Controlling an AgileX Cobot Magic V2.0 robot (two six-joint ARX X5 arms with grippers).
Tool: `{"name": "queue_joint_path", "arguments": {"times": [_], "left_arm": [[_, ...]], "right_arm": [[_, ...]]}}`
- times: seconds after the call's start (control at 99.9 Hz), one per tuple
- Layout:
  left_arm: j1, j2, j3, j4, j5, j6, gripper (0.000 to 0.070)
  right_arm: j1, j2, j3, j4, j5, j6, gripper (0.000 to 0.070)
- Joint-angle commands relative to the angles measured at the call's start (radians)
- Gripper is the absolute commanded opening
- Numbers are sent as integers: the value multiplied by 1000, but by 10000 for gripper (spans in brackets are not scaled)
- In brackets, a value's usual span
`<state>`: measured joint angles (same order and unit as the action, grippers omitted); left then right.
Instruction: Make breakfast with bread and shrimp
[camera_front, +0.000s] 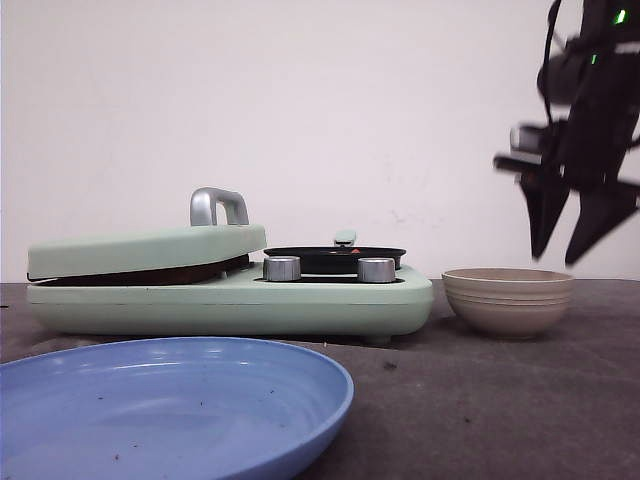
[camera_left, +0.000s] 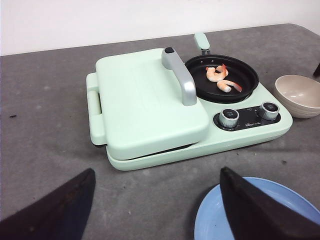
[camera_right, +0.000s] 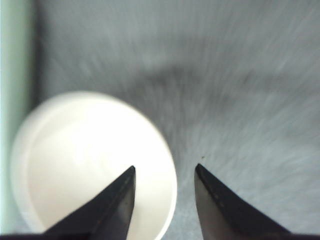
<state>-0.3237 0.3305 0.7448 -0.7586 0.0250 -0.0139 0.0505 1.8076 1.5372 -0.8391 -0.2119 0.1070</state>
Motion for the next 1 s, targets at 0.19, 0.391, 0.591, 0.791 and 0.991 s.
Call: {"name": "queue_joint_path", "arguments": {"times": [0.19, 0.391, 0.591, 0.791, 0.991], "left_arm": [[-4, 2, 6, 11, 0, 2, 430], [-4, 2, 6, 12, 0, 1, 430], [-4, 2, 6, 12, 0, -3, 430], [-4, 2, 6, 14, 1, -10, 430], [-4, 2, 6, 27, 1, -32, 430]], "right_arm": [[-3, -169, 27, 29, -32, -14, 227], [13, -303, 26, 32, -84, -18, 227], [40, -395, 26, 30, -103, -45, 343], [73, -452, 26, 20, -113, -73, 412], [99, -522, 17, 18, -114, -87, 431]]}}
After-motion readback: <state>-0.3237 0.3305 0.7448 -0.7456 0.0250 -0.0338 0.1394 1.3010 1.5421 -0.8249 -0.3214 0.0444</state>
